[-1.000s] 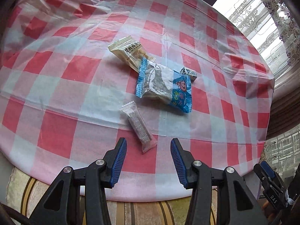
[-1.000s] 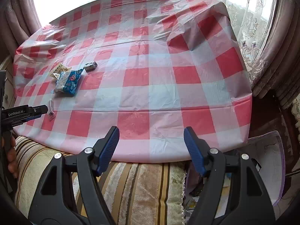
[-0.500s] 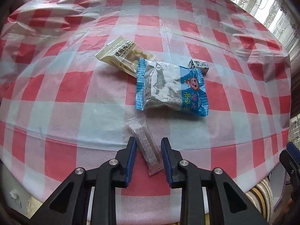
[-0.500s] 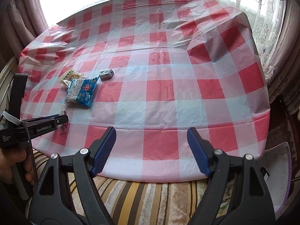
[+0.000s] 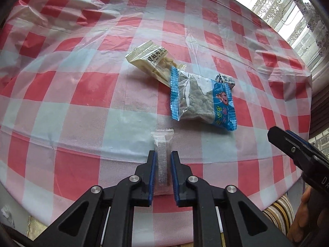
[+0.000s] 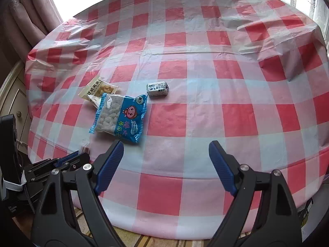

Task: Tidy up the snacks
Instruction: 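Grasp the clear stick packet with the left gripper while the right gripper grasps the blue candy bag, then carry both packets to the white box and open both grippers to release them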

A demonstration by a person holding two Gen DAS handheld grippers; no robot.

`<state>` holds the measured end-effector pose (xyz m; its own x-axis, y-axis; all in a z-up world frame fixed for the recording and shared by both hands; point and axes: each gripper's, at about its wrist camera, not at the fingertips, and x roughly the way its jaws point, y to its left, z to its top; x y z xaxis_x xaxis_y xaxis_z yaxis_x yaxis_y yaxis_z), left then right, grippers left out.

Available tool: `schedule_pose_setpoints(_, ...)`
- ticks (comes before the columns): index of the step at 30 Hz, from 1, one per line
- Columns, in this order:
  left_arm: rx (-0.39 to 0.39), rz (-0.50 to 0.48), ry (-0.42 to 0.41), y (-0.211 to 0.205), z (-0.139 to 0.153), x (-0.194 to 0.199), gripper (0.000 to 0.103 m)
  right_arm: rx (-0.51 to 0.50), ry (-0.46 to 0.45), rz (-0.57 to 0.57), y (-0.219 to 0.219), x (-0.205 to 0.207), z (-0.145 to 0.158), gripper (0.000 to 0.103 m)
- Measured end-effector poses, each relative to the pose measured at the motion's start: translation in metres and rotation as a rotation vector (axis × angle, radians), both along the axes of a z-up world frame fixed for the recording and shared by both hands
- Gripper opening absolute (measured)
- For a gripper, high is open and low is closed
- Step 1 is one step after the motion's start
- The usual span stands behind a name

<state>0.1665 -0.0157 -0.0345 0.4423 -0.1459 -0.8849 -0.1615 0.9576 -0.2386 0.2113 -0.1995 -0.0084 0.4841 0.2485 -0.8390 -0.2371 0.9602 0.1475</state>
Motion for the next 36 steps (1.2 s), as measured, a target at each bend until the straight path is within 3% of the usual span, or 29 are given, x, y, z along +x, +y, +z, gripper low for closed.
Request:
schedule_pose_setpoints(15,-0.081,0.106,-0.085,0.047,0.007,-0.027,0.015,-0.087,0.009,0.055,0.093,0.032,-0.013,0.095)
schedule_pose_setpoints(20,-0.100,0.132,-0.104,0.056,0.009,-0.033,0.015,-0.171,0.013,0.052,0.105,0.038,-0.029,0.096)
schedule_pose_setpoints(27,-0.119,0.136,-0.104,0.059,0.007,-0.033,0.015,-0.183,0.015,0.059,0.110,0.039,-0.038,0.095)
schedule_pose_setpoints(32,-0.117,0.136,-0.102,0.059,0.007,-0.032,0.015,-0.175,-0.005,0.089,0.111,0.032,-0.033,0.080)
schedule_pose_setpoints(36,-0.118,0.133,-0.103,0.057,0.007,-0.032,0.015,-0.169,-0.008,0.098,0.106,0.026,-0.031,0.076)
